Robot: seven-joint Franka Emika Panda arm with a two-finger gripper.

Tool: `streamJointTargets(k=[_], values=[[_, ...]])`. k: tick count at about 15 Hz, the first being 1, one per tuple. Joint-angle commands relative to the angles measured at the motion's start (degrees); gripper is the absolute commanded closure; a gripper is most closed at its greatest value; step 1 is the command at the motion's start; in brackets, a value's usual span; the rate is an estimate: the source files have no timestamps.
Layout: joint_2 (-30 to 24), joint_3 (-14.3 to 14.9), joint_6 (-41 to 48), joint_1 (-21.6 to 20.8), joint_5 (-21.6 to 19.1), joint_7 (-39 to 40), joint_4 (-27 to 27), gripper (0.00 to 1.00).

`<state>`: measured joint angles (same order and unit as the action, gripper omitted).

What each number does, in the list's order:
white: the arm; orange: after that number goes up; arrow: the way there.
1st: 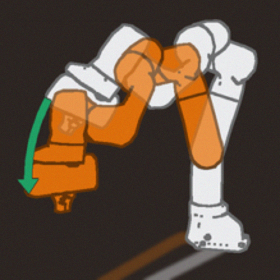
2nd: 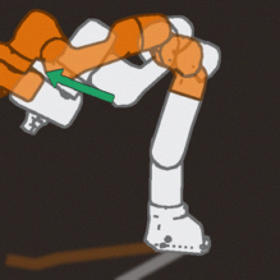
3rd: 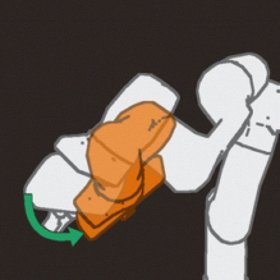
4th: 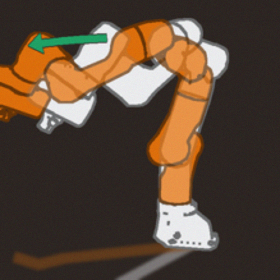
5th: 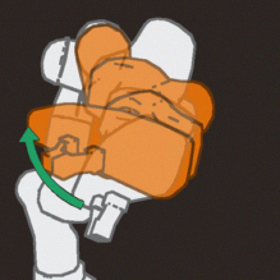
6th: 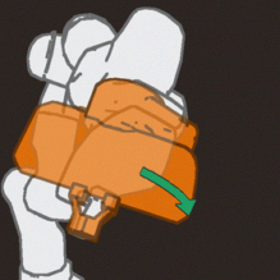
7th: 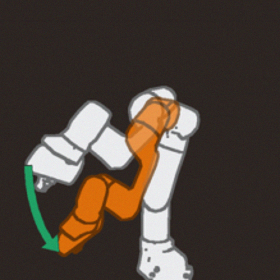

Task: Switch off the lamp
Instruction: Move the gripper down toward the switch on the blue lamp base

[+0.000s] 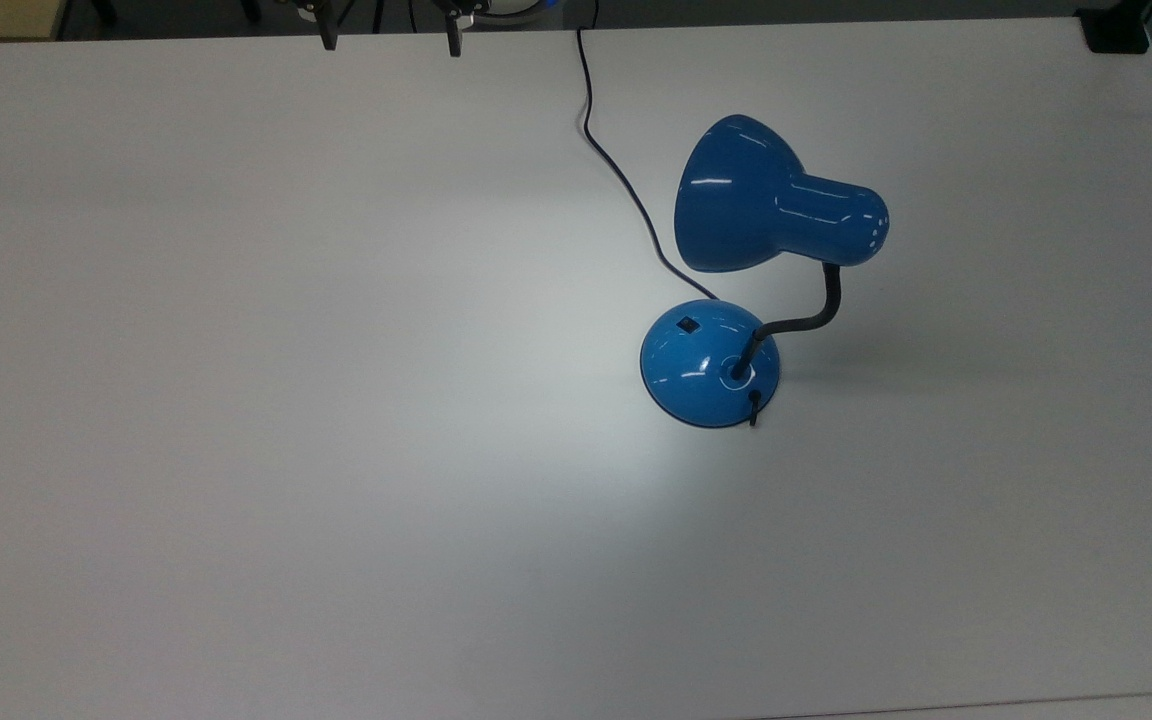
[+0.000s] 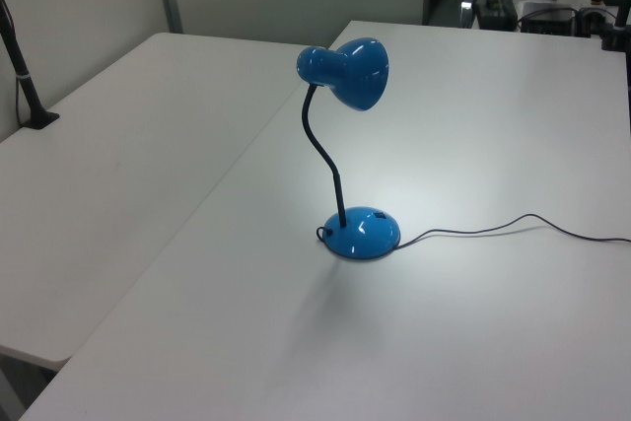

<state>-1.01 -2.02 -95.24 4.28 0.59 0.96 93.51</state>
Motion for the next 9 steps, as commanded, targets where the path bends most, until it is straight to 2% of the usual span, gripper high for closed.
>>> streamJointTargets(k=[1, 9], values=[[0.0, -0.2, 1.2, -0.3, 0.1, -0.1, -0.1, 0.0], [0.0, -0.2, 1.3, -0.3, 0.0, 0.4, 0.0, 0.0]])
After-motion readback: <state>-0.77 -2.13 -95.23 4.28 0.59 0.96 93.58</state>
